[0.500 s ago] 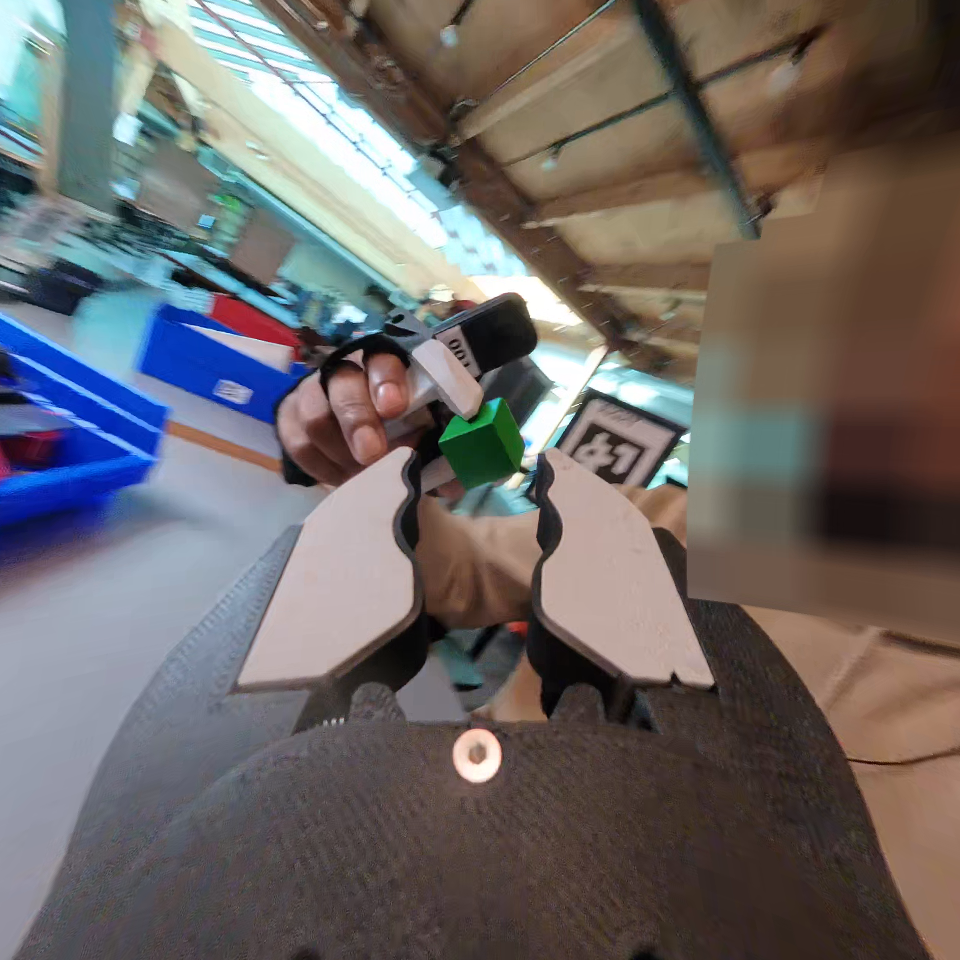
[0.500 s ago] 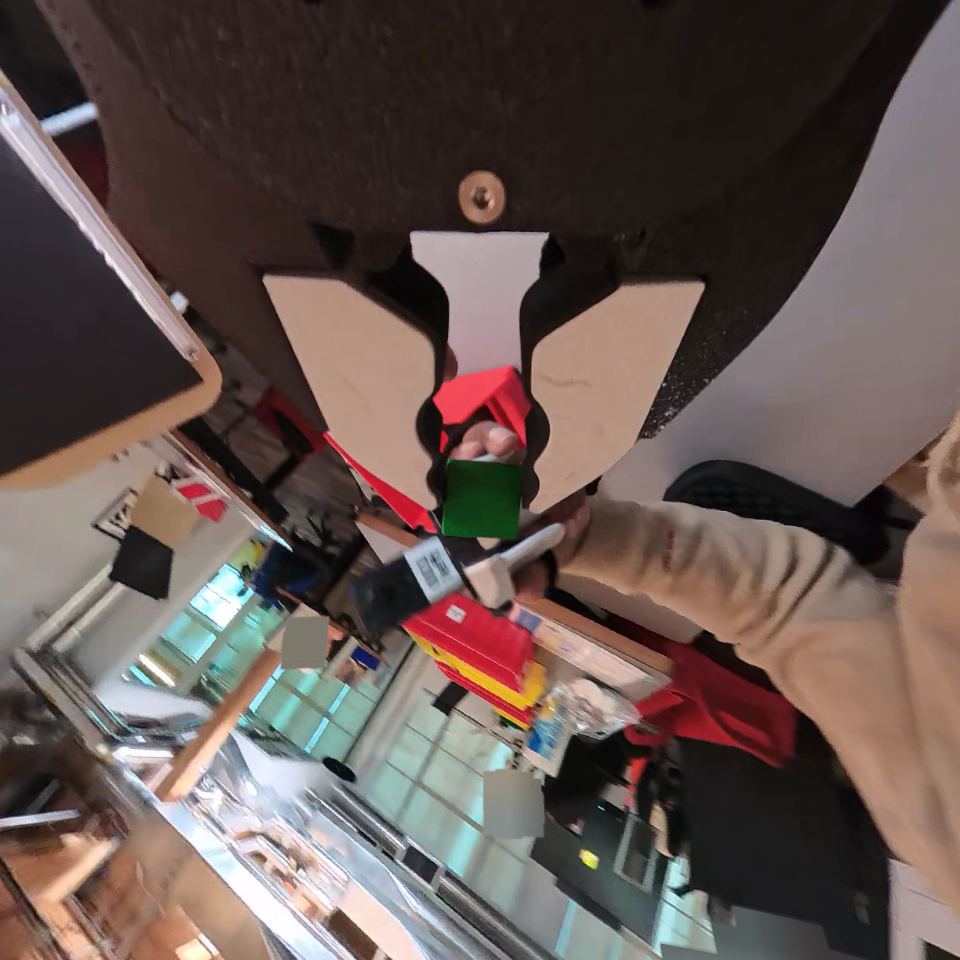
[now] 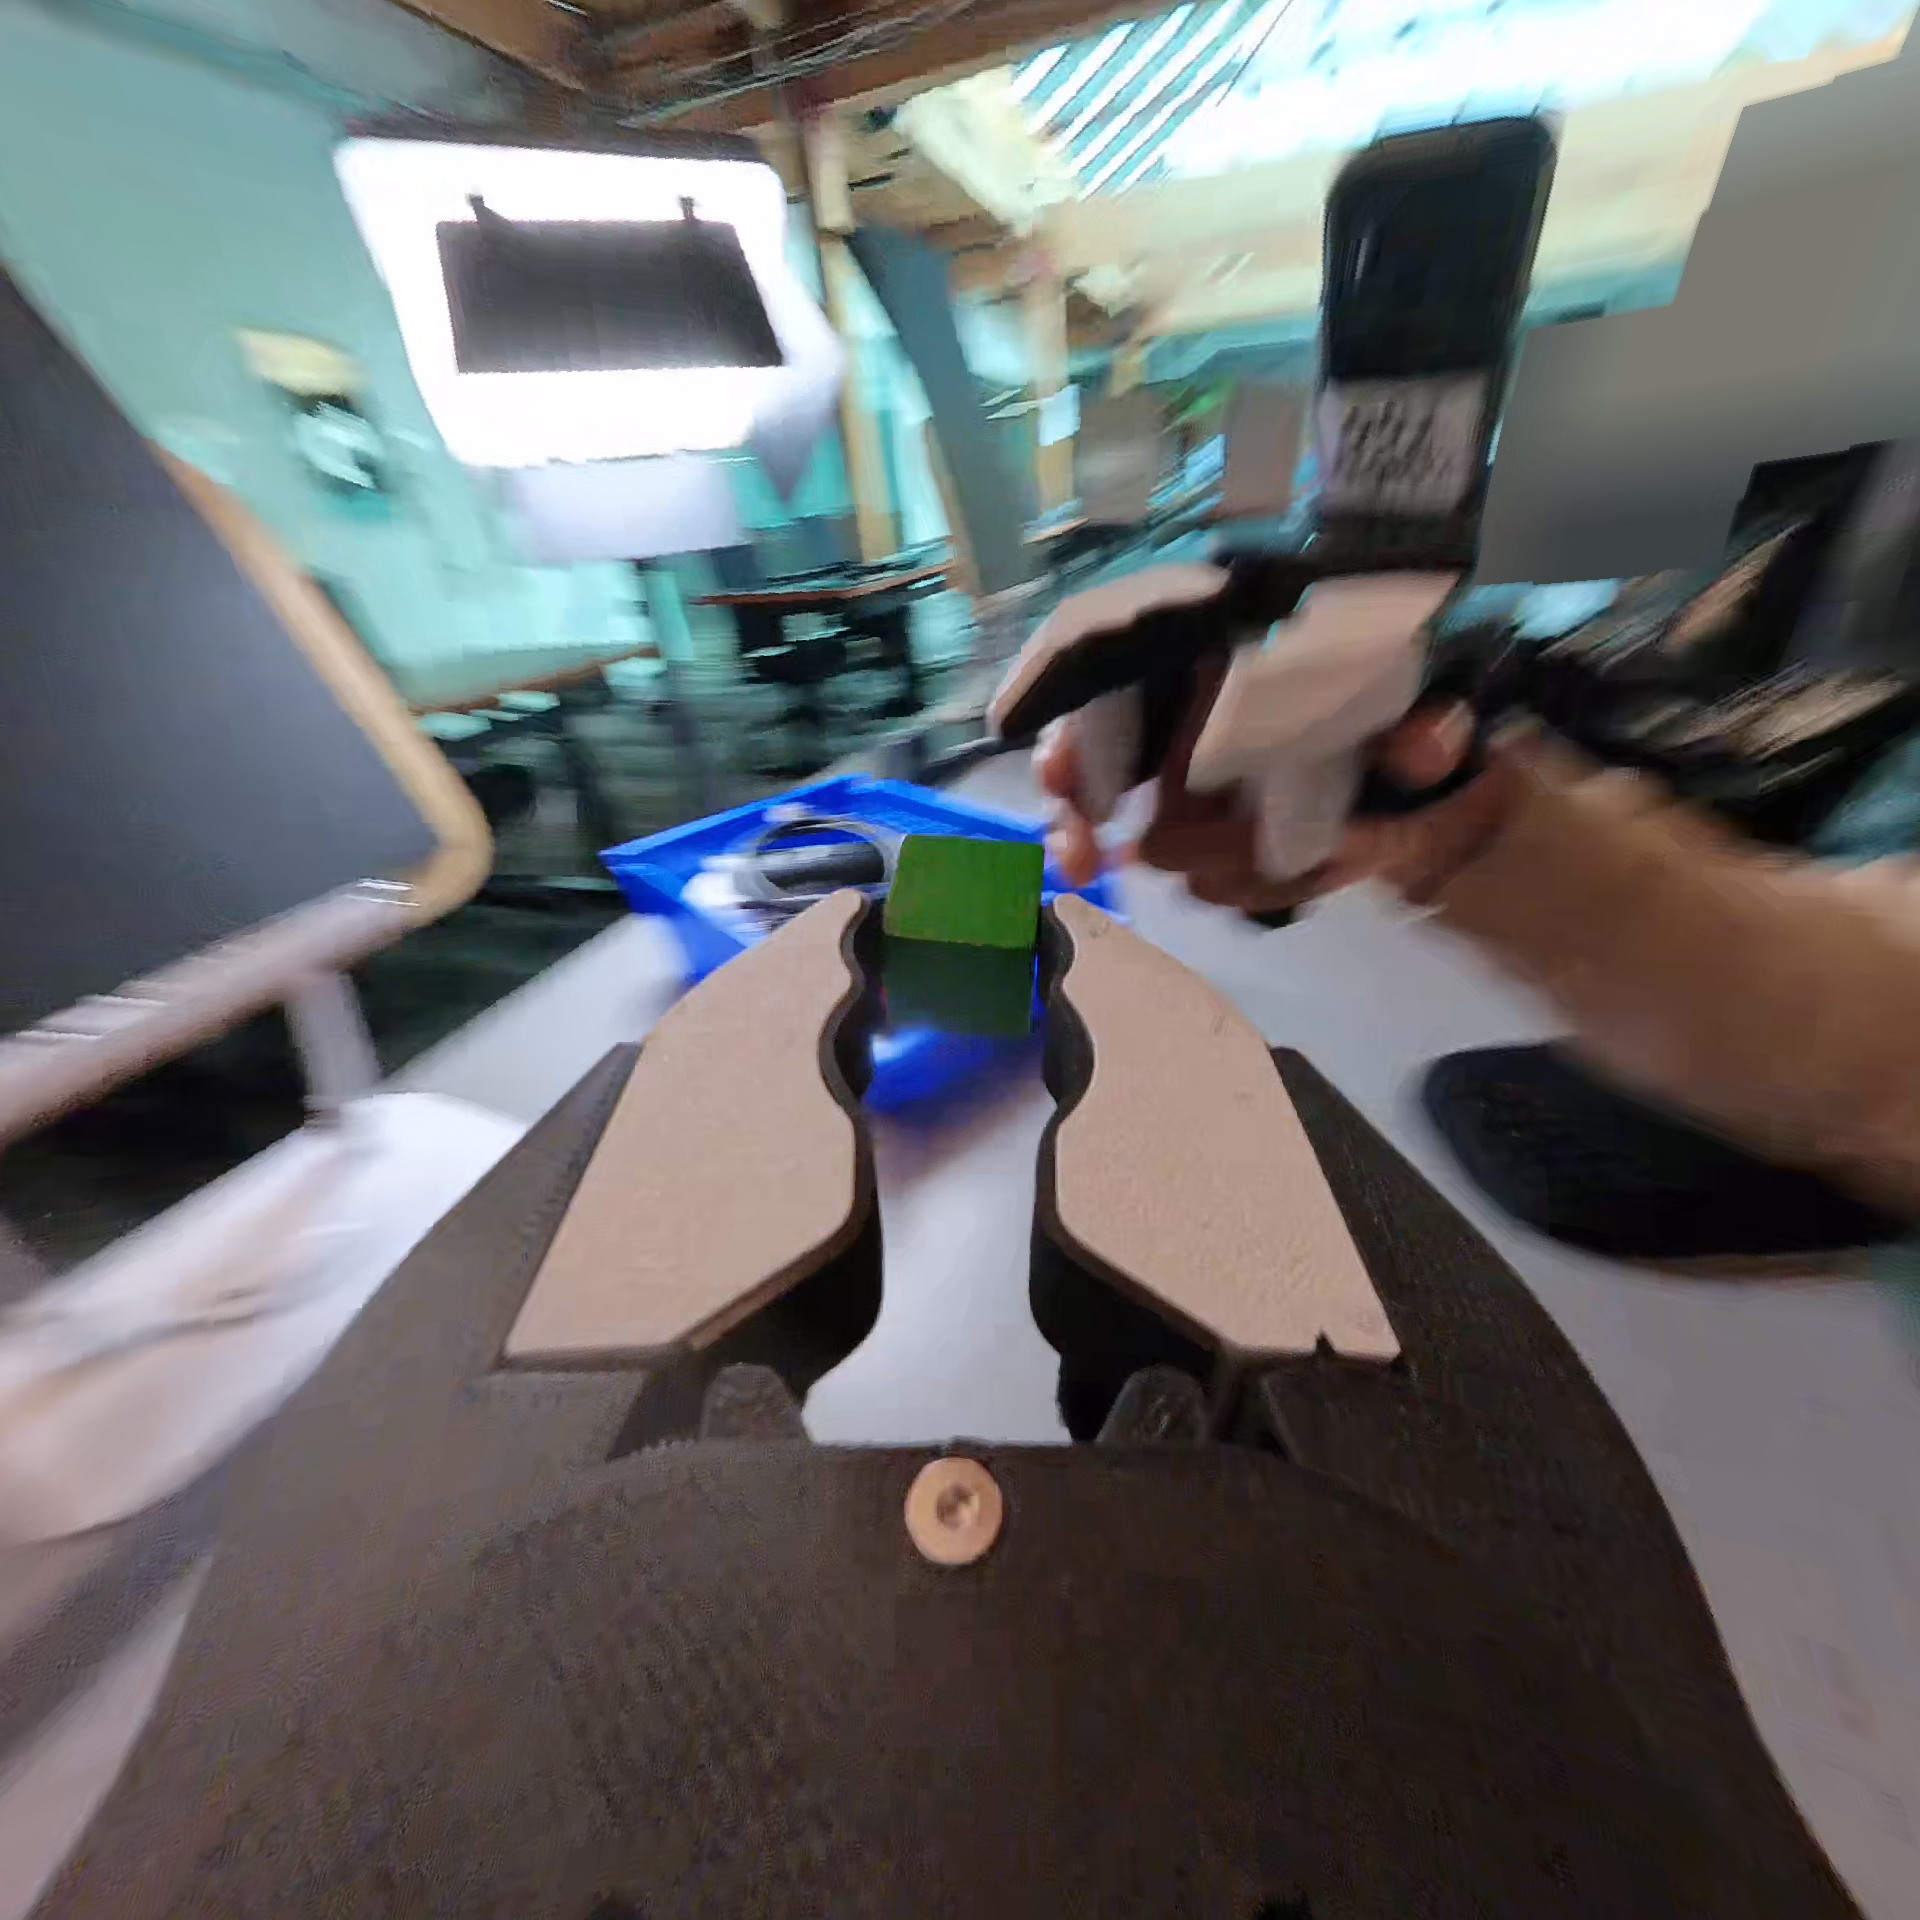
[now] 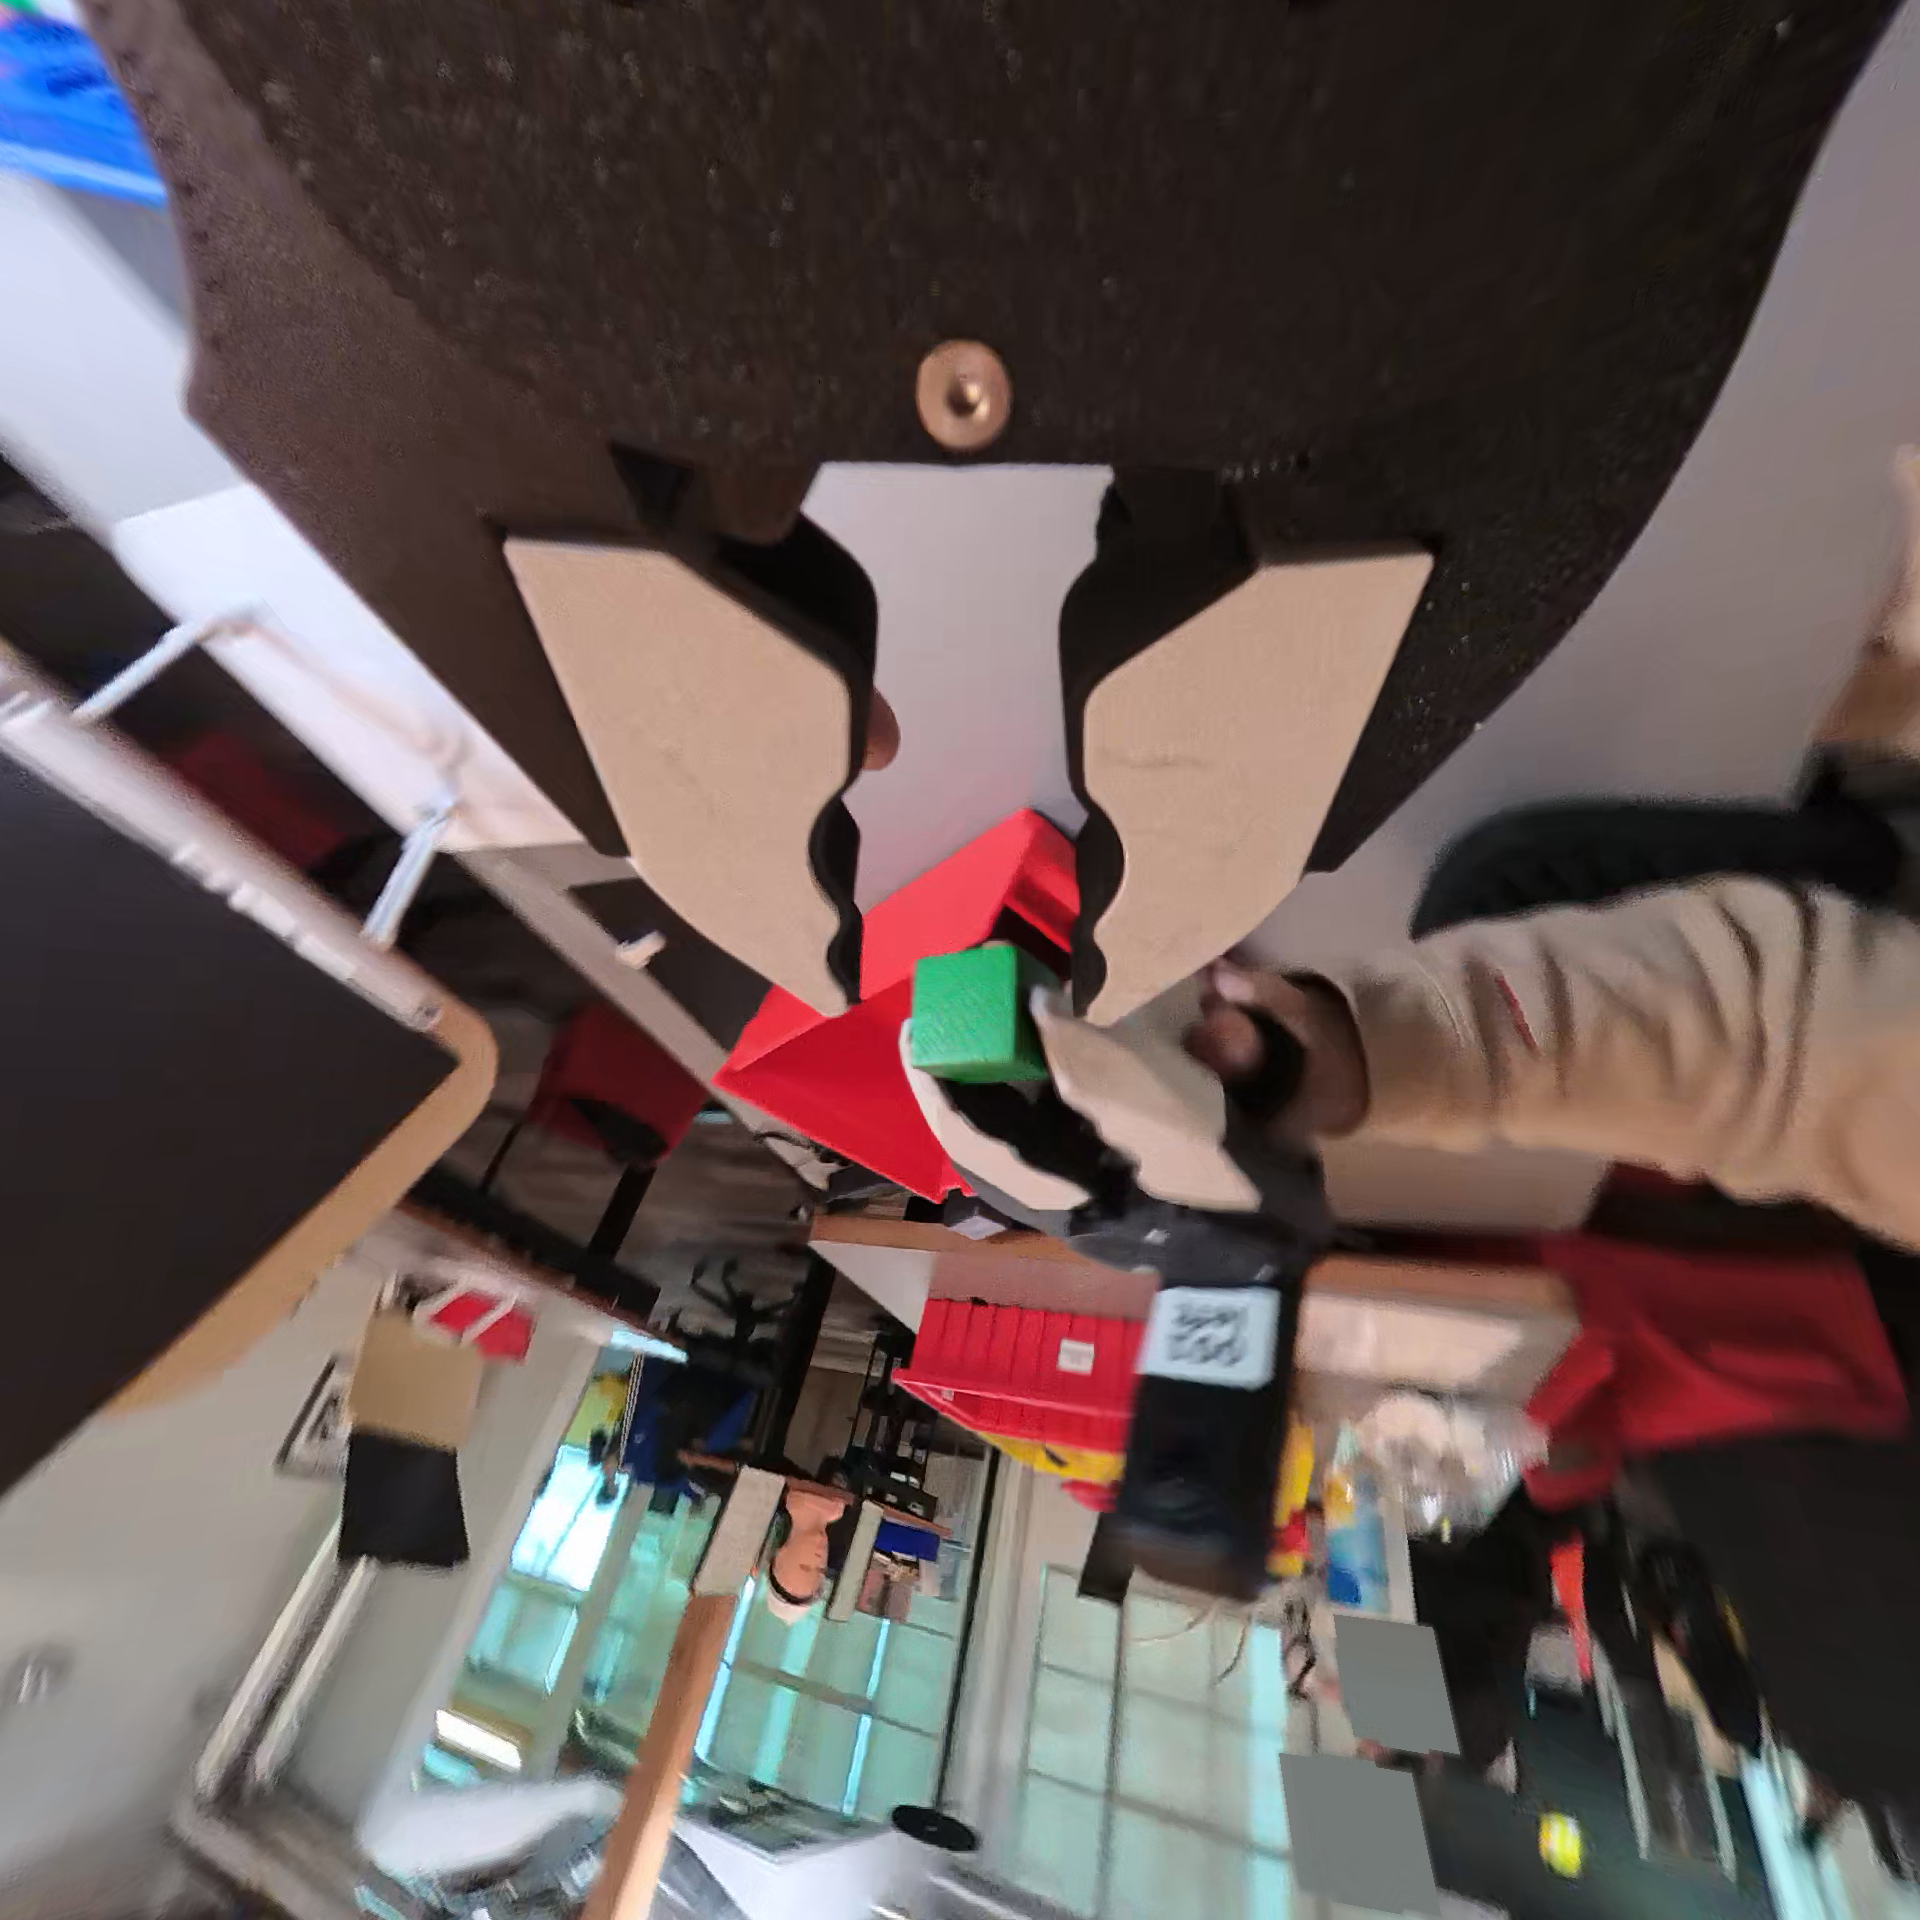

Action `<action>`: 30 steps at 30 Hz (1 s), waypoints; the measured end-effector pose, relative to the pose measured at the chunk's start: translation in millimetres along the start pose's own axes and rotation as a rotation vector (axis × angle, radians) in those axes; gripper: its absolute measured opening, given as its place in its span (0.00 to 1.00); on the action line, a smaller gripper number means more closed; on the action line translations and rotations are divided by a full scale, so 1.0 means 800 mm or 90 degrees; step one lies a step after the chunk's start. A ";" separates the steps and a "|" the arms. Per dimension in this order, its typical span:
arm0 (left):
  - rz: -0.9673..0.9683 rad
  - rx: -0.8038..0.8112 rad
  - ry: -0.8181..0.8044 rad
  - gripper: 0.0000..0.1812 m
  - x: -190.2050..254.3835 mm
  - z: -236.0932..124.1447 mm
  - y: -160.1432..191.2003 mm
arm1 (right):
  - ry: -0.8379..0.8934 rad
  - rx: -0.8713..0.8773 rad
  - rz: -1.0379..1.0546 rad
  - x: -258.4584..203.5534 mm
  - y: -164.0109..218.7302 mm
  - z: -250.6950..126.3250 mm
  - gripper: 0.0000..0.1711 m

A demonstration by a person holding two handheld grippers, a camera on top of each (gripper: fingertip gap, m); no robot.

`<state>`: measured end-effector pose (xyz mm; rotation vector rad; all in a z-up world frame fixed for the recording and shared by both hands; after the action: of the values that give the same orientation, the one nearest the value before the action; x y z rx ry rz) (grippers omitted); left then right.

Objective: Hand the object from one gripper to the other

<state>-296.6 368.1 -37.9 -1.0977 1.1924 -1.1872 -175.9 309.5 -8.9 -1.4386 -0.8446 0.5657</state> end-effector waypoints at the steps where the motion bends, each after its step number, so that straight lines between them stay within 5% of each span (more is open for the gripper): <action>1: 0.092 -0.026 -0.064 0.16 -0.003 -0.001 0.003 | 0.003 0.005 0.070 0.005 -0.001 0.001 0.23; 3: 0.266 -0.074 -0.167 0.16 -0.002 0.002 0.008 | 0.013 -0.008 0.189 0.011 0.003 0.007 0.23; 6: 0.467 -0.129 -0.249 0.16 0.009 0.012 0.020 | 0.061 -0.069 0.197 0.010 0.020 0.024 0.28; 11: 0.612 -0.175 -0.249 0.16 0.026 0.026 0.041 | 0.123 -0.177 0.128 0.004 0.050 0.048 0.22; 16: 0.395 -0.107 -0.151 0.20 0.015 0.017 0.034 | 0.092 -0.159 0.045 0.021 0.046 0.028 0.21; 20: 0.238 -0.056 -0.151 0.20 -0.015 -0.003 0.019 | 0.243 -0.182 0.014 0.084 0.045 -0.029 0.21; 25: 0.129 -0.025 -0.181 0.20 -0.048 -0.027 0.007 | 0.457 -0.305 0.074 0.174 0.096 -0.126 0.22; 30: 0.089 -0.041 -0.214 0.21 -0.067 -0.038 0.008 | 0.499 -0.512 0.200 0.202 0.176 -0.170 0.22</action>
<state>-326.1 422.0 -42.4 -1.1870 1.0323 -0.8237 49.2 363.5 -112.4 -2.3197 -0.1869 -0.1845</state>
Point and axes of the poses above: each gripper's, where its closed fingertips meet, z out along the fingers, y out of its underside, x = y × z across the jaws, the point moved 6 cm from there along -z, back along the fingers, and after that the axes turned 2 degrees about z, right-handed, at the moved point
